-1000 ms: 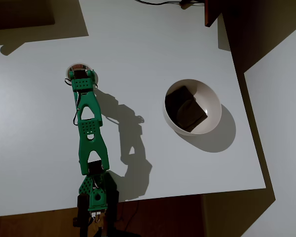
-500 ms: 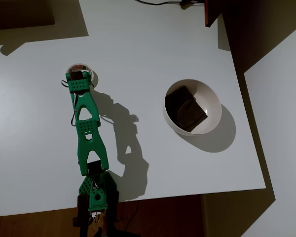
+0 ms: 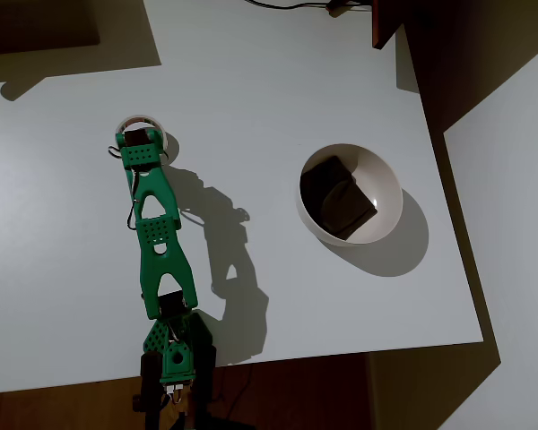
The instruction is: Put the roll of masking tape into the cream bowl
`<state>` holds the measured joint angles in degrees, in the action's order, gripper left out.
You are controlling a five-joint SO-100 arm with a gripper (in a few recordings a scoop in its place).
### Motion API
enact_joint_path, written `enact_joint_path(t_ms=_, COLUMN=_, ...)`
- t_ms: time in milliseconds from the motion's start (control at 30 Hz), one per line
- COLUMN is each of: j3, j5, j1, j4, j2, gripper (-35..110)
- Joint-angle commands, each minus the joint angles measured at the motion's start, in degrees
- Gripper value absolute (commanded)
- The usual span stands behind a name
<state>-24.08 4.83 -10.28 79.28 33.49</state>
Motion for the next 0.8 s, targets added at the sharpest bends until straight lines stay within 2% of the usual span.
enact_joint_path(t_ms=0, j3=2.5, j5=1.1, j1=-1.1, j4=0.0, j2=4.2, gripper=-8)
enact_joint_path(t_ms=767, j3=2.8, j5=2.5, j1=0.1, j4=5.5, j2=32.6, gripper=-8)
